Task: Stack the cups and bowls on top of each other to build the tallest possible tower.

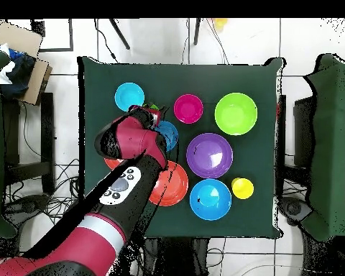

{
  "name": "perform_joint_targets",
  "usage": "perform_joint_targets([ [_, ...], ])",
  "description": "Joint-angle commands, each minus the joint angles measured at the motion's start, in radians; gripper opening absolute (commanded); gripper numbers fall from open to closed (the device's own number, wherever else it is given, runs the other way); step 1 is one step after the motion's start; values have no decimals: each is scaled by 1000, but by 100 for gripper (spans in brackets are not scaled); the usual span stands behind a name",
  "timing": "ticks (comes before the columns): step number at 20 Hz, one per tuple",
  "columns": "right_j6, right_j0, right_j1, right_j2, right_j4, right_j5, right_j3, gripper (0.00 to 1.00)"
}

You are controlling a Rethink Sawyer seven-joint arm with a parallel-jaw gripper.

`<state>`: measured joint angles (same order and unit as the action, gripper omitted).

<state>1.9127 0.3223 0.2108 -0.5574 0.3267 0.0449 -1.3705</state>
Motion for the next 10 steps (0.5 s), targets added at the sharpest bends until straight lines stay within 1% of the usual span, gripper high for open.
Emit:
perform_joint_targets([
  [1,153,-22,-1,125,-4,24,-18,100],
  [10,146,-23,4,125,-10,23,-17,100],
])
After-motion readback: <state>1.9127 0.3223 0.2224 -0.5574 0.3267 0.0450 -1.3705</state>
